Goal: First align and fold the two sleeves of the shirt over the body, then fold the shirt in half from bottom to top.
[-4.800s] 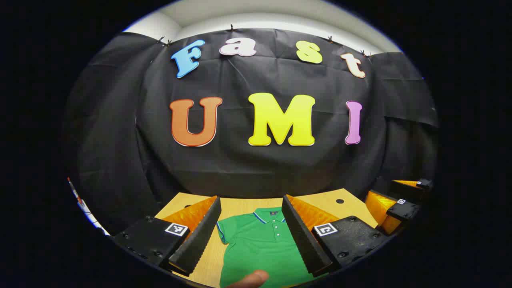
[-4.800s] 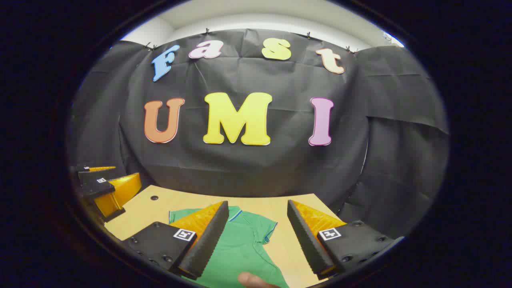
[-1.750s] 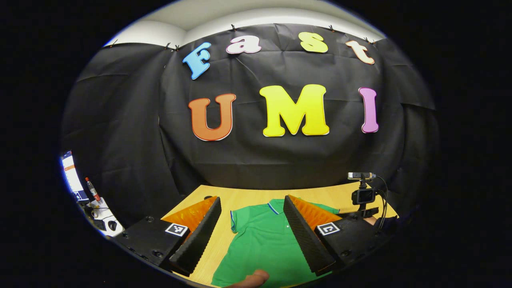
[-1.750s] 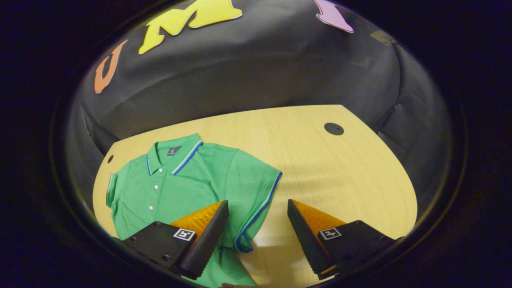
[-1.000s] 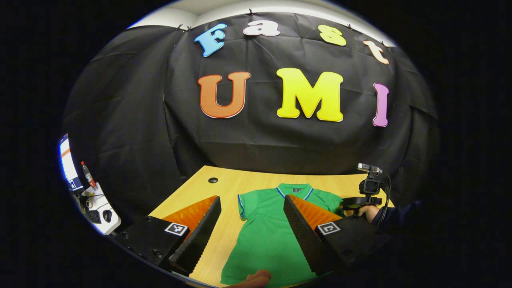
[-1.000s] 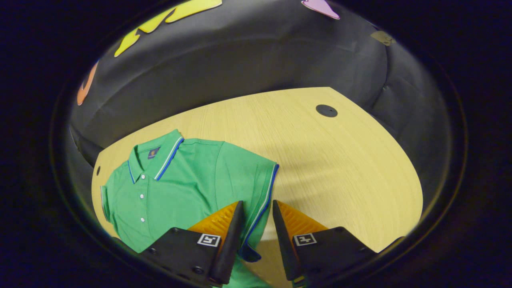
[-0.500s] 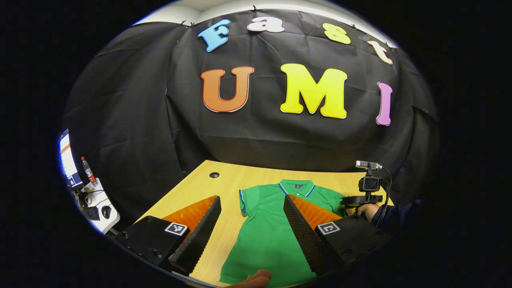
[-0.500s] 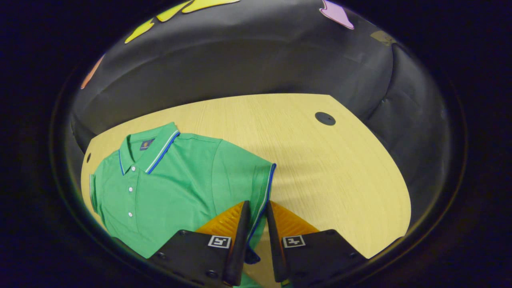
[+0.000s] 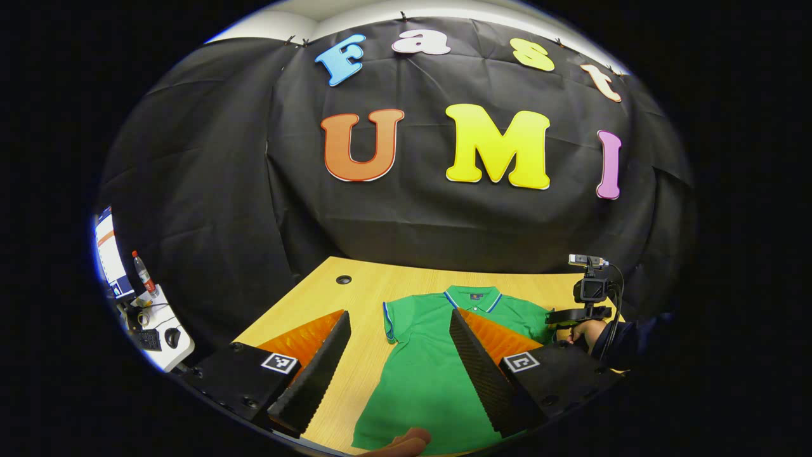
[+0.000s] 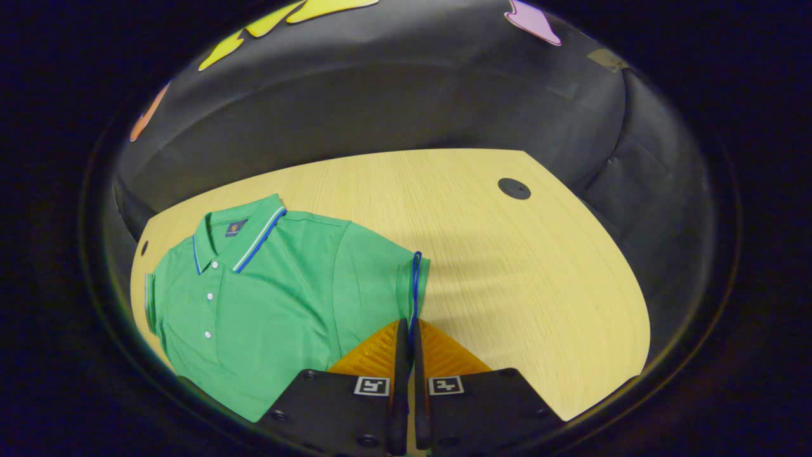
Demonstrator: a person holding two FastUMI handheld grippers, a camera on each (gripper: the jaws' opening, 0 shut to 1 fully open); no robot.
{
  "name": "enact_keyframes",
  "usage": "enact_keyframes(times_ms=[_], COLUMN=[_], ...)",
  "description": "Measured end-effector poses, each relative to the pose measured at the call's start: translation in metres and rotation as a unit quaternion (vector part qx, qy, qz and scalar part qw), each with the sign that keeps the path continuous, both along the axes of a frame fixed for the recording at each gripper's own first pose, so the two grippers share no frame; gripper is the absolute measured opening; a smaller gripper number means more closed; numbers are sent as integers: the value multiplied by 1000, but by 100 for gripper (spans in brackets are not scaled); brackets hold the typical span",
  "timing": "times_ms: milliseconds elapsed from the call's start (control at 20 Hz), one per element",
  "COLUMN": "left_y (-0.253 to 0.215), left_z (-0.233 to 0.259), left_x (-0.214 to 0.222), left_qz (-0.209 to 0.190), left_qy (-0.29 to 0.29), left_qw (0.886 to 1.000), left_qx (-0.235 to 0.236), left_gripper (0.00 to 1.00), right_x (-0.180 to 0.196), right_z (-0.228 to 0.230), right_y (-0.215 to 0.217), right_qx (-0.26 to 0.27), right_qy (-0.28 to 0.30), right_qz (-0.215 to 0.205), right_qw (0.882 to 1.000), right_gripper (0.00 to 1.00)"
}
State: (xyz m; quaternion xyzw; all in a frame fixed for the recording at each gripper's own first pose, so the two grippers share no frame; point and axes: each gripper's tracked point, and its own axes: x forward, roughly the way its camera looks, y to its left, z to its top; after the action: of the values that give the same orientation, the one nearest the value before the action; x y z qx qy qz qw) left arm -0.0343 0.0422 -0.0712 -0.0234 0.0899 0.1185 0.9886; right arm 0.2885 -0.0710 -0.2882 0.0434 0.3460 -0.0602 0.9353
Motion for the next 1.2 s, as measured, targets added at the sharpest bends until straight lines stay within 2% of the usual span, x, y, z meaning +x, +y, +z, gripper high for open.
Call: enact_keyframes(times_ms=[150, 300, 500, 550, 750, 800, 850, 900, 1050, 1100, 1200], left_y=[-1, 4, 7, 8, 24, 29, 34, 40, 54, 58, 72], left_z=[4, 14, 21, 21, 21, 18, 15, 13, 6, 5, 6], left_x=[1, -6, -11, -12, -17, -19, -23, -26, -33, -36, -42], left_qz=[-7, -6, -18, -19, -14, -11, -8, -5, 3, 5, 18], left_qy=[-13, -23, -38, -39, -44, -42, -41, -41, -38, -38, -42], left_qw=[1000, 999, 999, 999, 999, 999, 999, 999, 999, 999, 999], left_qx=[4, 32, 27, 25, 20, 16, 12, 9, 4, 6, 20], left_gripper=[100, 100, 100, 100, 100, 100, 100, 100, 100, 100, 100], right_x=[-1, -3, -6, -6, -9, -9, -11, -12, -13, -16, -18], right_z=[17, 36, 54, 61, 71, 70, 71, 73, 69, 65, 57], right_y=[-3, 5, 34, 41, 83, 94, 108, 122, 163, 173, 191], right_qx=[-8, -5, -19, -29, -37, -41, -37, -38, -28, -25, -28], right_qy=[-18, -31, -45, -51, -60, -62, -64, -67, -73, -71, -65], right_qz=[-2, -2, 26, 34, 66, 74, 85, 97, 126, 133, 143], right_qw=[1000, 999, 998, 998, 995, 994, 994, 992, 989, 988, 987], right_gripper=[7, 7, 8, 3, 3, 7, 0, 3, 3, 6, 3])
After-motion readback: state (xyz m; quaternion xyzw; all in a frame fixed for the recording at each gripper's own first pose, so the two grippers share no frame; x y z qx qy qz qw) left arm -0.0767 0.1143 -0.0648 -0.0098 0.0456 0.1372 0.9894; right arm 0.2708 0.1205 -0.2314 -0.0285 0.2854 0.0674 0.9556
